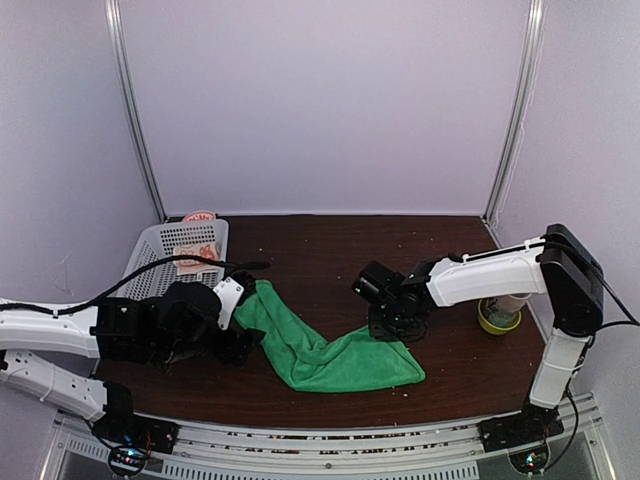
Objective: Roll the towels
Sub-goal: Move the towel to the center of the board, then pick up the towel from the center of the board.
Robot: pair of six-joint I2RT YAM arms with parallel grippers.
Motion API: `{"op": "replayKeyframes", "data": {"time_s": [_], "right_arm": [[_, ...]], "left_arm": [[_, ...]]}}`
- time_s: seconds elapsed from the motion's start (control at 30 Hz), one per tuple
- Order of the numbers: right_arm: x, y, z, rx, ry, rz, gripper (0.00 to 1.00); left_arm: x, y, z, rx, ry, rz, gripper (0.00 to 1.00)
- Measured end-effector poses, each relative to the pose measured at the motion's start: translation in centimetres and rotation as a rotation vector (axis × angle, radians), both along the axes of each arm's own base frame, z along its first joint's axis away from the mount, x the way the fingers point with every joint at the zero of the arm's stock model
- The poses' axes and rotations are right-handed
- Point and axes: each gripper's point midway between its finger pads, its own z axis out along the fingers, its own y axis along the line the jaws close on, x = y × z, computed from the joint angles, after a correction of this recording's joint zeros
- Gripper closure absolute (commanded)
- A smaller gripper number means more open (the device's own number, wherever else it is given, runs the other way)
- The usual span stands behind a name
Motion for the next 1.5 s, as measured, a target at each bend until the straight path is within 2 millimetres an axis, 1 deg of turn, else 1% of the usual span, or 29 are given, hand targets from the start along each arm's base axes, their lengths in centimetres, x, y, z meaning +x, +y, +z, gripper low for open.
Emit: {"op": "replayKeyframes", "data": {"time_s": [0.13, 0.17, 0.23, 0.27, 0.4, 0.47, 0.53, 0.63, 0.7, 0.83, 0.9, 0.97, 1.07, 1.13, 1.23, 1.33, 1.5], "right_arm": [[0.2, -0.2, 0.0, -0.004, -0.004, -0.006, 0.8], [0.2, -0.3, 0.0, -0.005, -0.005, -0.006, 0.84], [0.3, -0.4, 0.0, -0.005, -0.006, -0.008, 0.97], [0.4, -0.4, 0.0, -0.008, -0.007, -0.007, 1.0], [0.6, -1.0, 0.0, -0.014, -0.012, -0.013, 1.0], [0.7, -1.7, 0.7, -0.015, -0.027, -0.018, 1.0], [0.5, -2.5, 2.0, -0.008, -0.052, -0.009, 1.0], [0.0, -3.6, 5.6, 0.022, -0.12, 0.022, 1.0], [-0.4, -4.5, 8.3, 0.048, -0.181, 0.055, 1.0], [-1.9, -6.7, 12.4, 0.065, -0.278, 0.139, 1.0], [-2.5, -7.6, 13.6, 0.068, -0.318, 0.166, 1.0], [-3.3, -8.6, 14.4, 0.065, -0.346, 0.193, 1.0], [-3.9, -9.7, 14.7, 0.055, -0.371, 0.21, 1.0], [-4.0, -10.2, 14.3, 0.035, -0.371, 0.207, 1.0], [-4.3, -11.2, 13.2, 0.004, -0.364, 0.193, 1.0], [-4.3, -12.6, 12.4, -0.008, -0.361, 0.156, 1.0], [-3.7, -14.2, 12.9, 0.015, -0.394, 0.082, 1.0]], "left_arm": [[0.2, 0.4, 0.2, -0.011, -0.008, 0.025, 0.22], [0.2, 0.5, 0.2, -0.01, -0.008, 0.03, 0.23], [0.3, 0.7, 0.1, -0.01, -0.008, 0.044, 0.24], [0.4, 0.8, 0.2, -0.012, -0.009, 0.052, 0.24], [0.6, 1.2, 0.5, -0.024, -0.02, 0.08, 0.24], [0.7, 1.3, 0.8, -0.032, -0.027, 0.092, 0.24], [0.9, 1.5, 0.9, -0.032, -0.036, 0.105, 0.21], [1.5, 1.6, 1.2, -0.024, -0.042, 0.124, 0.15], [2.4, 1.6, 1.7, -0.022, -0.044, 0.147, 0.13], [5.8, 2.3, 3.1, -0.04, -0.04, 0.218, 0.12], [7.6, 2.9, 3.3, -0.053, -0.03, 0.244, 0.12], [9.5, 3.6, 3.0, -0.056, -0.005, 0.266, 0.12], [12.1, 3.8, 2.3, -0.043, 0.06, 0.286, 0.18], [13.8, 2.8, 2.3, -0.029, 0.104, 0.289, 0.19], [15.5, 0.9, 2.0, -0.03, 0.173, 0.298, 0.19], [16.3, -0.5, 0.8, -0.028, 0.273, 0.341, 0.19], [16.3, -1.6, -2.7, -0.022, 0.458, 0.446, 0.2]]}}
